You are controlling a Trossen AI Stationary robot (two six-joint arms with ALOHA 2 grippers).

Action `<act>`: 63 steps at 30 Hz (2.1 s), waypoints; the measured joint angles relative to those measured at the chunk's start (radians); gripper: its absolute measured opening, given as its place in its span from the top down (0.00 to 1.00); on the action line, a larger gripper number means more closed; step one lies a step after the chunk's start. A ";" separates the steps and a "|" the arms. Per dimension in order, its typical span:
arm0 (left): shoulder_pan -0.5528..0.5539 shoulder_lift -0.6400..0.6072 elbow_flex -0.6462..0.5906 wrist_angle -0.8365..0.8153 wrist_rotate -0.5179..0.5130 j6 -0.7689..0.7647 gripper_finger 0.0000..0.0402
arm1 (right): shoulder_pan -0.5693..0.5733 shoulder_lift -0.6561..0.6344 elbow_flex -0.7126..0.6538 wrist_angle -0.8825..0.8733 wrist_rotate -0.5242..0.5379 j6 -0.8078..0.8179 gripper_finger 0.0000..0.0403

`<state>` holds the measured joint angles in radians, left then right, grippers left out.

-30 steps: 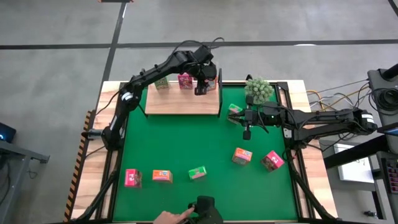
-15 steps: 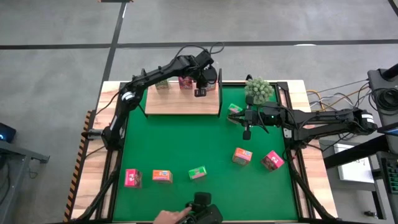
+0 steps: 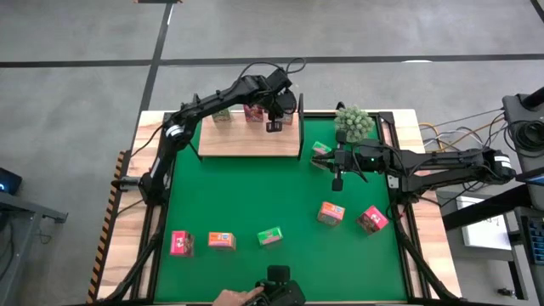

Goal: Stack cereal on shelf
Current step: Put the top left orange cereal box on the shelf

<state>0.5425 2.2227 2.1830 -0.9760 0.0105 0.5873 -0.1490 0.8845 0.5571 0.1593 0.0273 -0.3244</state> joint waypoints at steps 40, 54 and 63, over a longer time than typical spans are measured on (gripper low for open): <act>-0.029 0.001 -0.225 0.349 -0.033 -0.085 0.90 | 0.000 0.000 0.000 -0.007 0.001 0.000 0.96; -0.031 0.000 -0.233 0.377 -0.106 -0.115 0.90 | 0.000 0.000 0.000 -0.006 0.001 -0.006 0.96; -0.043 -0.009 -0.232 0.354 -0.106 -0.144 0.90 | 0.000 0.000 0.000 -0.006 0.001 -0.006 0.96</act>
<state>0.4992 2.2141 1.9507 -0.6216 -0.0959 0.4433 -0.1490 0.8845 0.5571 0.1528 0.0280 -0.3302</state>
